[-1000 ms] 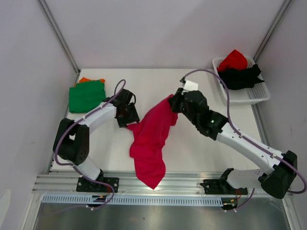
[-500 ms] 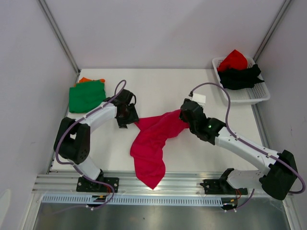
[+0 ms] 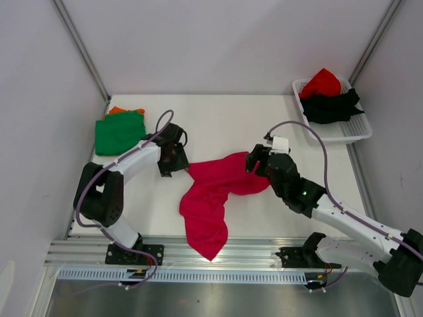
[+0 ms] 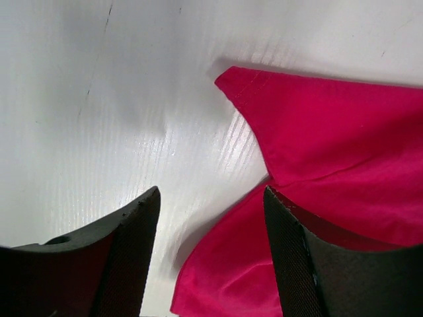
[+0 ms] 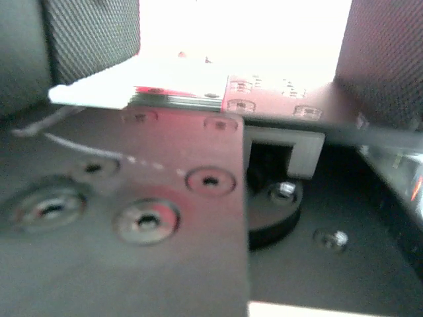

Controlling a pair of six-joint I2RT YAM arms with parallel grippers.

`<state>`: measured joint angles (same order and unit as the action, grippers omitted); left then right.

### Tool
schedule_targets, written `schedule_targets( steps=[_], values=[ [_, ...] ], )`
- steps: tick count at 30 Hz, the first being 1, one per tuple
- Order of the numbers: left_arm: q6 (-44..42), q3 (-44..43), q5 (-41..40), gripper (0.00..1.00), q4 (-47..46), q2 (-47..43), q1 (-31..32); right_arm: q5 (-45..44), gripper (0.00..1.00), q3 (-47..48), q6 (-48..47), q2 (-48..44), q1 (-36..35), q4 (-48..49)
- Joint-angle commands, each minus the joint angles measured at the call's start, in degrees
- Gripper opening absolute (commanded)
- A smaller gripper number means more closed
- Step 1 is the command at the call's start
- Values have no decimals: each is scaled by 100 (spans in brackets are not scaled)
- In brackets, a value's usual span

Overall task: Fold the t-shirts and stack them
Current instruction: Move the tshirt to the center of the board, then flatten out the tshirt

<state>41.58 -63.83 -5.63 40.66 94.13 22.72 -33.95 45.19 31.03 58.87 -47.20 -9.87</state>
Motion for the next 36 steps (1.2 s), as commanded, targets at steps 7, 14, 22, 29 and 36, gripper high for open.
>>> schedule_targets(
  steps=[7,14,22,29,36],
  values=[
    [104,-323,-122,67,-15,-772,39,2296,72,-169,-913,850,-175,1988],
    [192,-481,-782,69,548,-1719,-57,2700,71,841,-1300,2871,-254,2463],
    [114,-15,-606,74,-23,-4041,-813,2245,70,2712,-2100,4755,-685,2051],
    [-80,-270,-641,74,407,-3981,-971,604,69,4602,-2996,6223,-1353,472],
    [-107,-129,-501,74,275,-4034,-1103,-628,69,5825,-2690,7217,-1731,-1042]
  ],
)
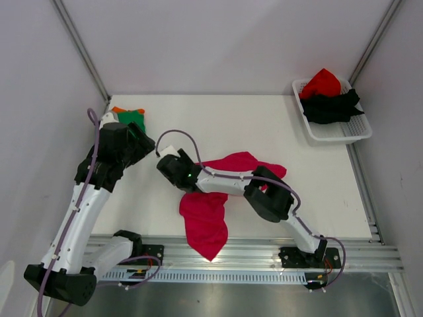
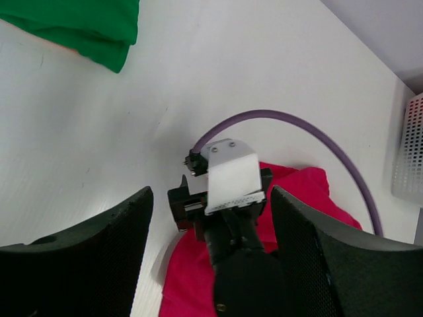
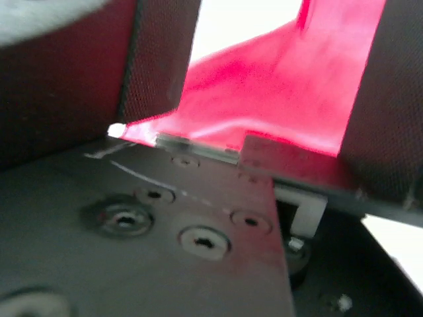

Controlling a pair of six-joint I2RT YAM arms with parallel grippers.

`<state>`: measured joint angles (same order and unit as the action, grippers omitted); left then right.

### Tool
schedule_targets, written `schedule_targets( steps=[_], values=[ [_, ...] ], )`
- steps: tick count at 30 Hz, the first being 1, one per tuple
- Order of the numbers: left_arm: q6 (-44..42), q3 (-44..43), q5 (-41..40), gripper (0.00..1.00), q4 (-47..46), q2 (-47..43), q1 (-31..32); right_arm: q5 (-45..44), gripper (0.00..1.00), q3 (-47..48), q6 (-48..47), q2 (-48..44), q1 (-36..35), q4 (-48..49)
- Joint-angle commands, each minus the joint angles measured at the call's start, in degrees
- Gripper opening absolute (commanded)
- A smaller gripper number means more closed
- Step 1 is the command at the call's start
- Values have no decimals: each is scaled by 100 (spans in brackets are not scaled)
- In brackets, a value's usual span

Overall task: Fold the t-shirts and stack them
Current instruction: Flatten out the tshirt

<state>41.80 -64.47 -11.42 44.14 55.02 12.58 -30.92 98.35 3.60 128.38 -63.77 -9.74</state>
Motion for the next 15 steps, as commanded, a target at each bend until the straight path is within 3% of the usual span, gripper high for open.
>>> schedule_targets(
  steps=[1,6,13,15],
  values=[
    [-128,-66,87,75,-81,-115,-89,-1064,68,606,149,441,-109,-1222],
    [-120,-40,237,74,-151,-115,-106,-1768,68,1151,264,917,-276,-1900],
    [-155,31,246,74,-134,-220,-107,-1900,67,1327,-8,1339,-189,-1646],
    [-190,39,219,75,-116,-290,-115,-1892,58,1336,-113,1426,-136,-1540]
  ],
)
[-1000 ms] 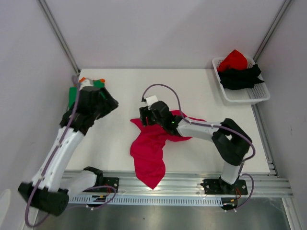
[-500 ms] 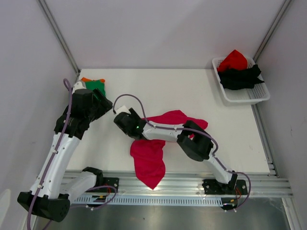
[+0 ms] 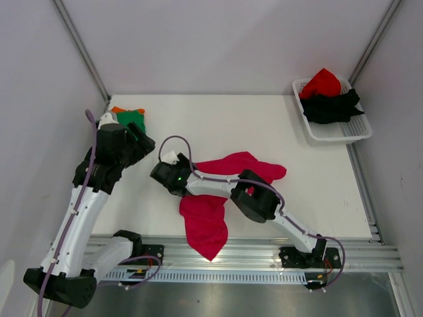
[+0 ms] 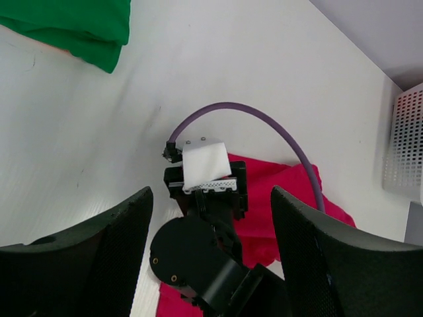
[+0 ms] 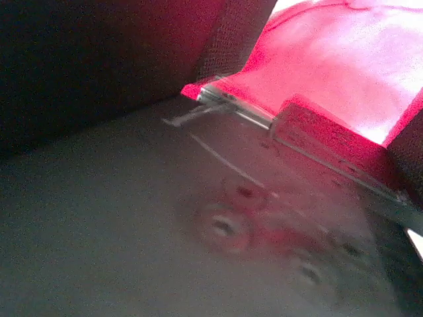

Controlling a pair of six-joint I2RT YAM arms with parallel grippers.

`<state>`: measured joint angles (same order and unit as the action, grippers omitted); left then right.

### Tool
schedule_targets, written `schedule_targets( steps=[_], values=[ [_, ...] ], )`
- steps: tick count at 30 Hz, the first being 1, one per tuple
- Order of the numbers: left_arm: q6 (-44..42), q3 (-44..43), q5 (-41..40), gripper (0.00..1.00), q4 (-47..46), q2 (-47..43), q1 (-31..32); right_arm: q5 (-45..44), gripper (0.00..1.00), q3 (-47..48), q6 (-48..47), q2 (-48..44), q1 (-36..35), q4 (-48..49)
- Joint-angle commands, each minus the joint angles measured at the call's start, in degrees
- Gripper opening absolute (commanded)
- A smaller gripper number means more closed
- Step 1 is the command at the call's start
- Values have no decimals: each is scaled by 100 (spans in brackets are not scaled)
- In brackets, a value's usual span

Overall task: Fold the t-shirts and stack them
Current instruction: Flatten out the tshirt

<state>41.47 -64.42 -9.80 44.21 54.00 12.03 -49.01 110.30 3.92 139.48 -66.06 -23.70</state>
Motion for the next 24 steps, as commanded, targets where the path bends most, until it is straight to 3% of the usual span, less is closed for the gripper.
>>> schedule_targets(
  steps=[1,2,5,9,17,24],
  values=[
    [-166,35,14,75,-123,-205,-61,-38,50,158,-181,334,120,-91],
    [-166,35,-4,75,-97,-214,-61,5,33,167,-199,360,137,-73],
    [-175,44,5,75,-88,-223,-78,173,6,167,-252,361,278,-29],
    [-148,123,75,75,-175,-197,-78,147,0,-17,-225,220,401,67],
    [-104,246,277,74,-263,-74,-78,103,0,-474,-164,-228,454,445],
    [-122,264,233,74,-263,-47,-69,699,0,-1116,285,-1080,682,867]
  ],
)
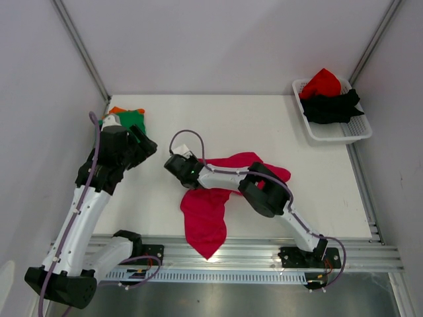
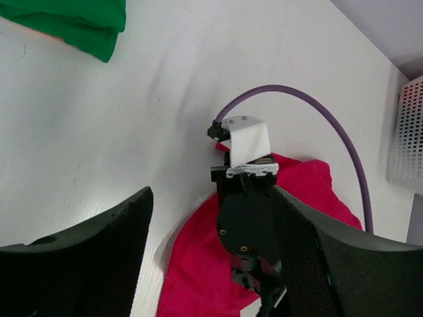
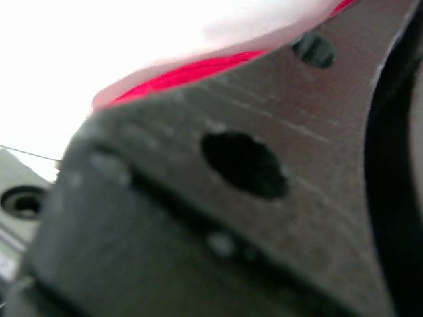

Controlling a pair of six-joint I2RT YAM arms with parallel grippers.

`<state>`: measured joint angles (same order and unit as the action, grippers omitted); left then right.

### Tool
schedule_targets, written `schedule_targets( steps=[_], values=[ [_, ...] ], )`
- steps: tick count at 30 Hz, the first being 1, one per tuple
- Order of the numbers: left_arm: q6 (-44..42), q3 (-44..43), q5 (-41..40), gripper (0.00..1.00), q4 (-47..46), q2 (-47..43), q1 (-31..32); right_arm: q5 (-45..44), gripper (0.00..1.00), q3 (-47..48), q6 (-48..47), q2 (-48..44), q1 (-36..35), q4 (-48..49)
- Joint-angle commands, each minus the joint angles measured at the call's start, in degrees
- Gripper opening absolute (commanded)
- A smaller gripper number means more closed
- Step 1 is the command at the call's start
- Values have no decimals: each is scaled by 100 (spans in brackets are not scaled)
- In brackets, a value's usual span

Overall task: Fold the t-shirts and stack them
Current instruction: Flatten out the tshirt

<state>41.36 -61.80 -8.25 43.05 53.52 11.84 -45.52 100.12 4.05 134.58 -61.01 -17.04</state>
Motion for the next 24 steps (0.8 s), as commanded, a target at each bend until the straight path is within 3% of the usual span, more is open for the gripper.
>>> schedule_targets(
  steps=[1,17,24],
  values=[
    [-111,10,87,74,-156,1,-58,351,0,-106,237,-643,204,210],
    [-102,239,210,74,-350,194,-59,878,0,201,80,-2076,1188,420],
    [-93,370,376,74,-499,422,-59,956,0,1420,-379,-2253,1346,378]
  ],
)
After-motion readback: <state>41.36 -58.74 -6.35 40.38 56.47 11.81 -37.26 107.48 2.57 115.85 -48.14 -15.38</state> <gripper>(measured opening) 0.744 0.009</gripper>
